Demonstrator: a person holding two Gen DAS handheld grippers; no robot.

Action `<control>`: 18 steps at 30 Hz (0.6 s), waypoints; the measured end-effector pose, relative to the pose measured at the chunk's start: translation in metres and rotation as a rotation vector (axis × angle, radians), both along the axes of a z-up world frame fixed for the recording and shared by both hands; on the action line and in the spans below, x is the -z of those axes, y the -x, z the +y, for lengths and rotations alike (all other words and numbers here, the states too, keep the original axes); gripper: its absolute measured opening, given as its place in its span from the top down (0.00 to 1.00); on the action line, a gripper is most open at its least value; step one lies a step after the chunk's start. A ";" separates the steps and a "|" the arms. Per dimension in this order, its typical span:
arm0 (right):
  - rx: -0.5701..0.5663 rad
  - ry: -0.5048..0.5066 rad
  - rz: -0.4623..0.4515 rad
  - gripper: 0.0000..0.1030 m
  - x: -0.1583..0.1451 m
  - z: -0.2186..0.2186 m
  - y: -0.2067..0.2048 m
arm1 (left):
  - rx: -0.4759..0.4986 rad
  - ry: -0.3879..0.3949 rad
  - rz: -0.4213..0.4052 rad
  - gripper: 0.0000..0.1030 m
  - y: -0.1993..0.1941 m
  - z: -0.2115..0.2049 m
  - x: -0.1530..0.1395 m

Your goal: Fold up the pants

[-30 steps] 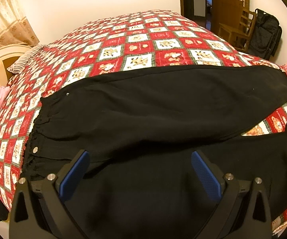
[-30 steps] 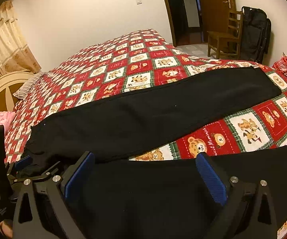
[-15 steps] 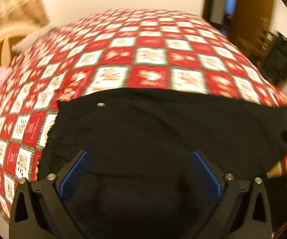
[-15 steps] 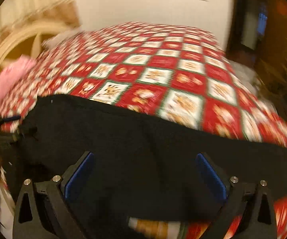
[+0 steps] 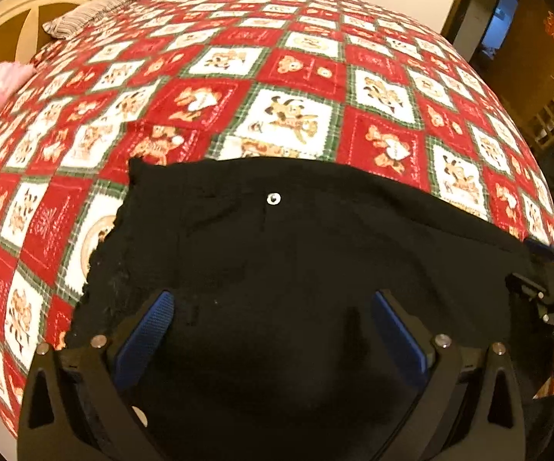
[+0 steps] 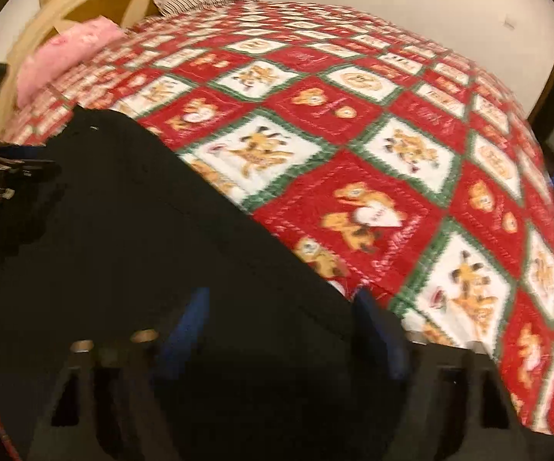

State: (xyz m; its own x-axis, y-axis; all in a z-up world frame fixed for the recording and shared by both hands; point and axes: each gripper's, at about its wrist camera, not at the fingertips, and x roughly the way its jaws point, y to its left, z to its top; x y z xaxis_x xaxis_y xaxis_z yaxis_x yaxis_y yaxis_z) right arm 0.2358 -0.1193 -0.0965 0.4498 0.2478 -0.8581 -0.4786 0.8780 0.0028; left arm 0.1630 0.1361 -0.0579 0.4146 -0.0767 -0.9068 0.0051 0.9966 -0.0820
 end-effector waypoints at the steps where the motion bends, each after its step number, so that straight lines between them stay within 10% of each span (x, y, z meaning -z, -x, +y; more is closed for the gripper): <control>1: -0.006 -0.003 -0.009 0.63 -0.002 0.001 0.002 | -0.007 0.018 -0.005 0.00 0.000 0.004 -0.002; 5: -0.020 0.013 -0.016 0.97 -0.012 0.003 0.011 | -0.058 0.065 -0.006 0.00 0.006 0.025 -0.009; 18: -0.089 -0.206 -0.118 0.99 -0.070 0.017 0.085 | -0.094 0.048 -0.054 0.00 0.014 0.034 -0.045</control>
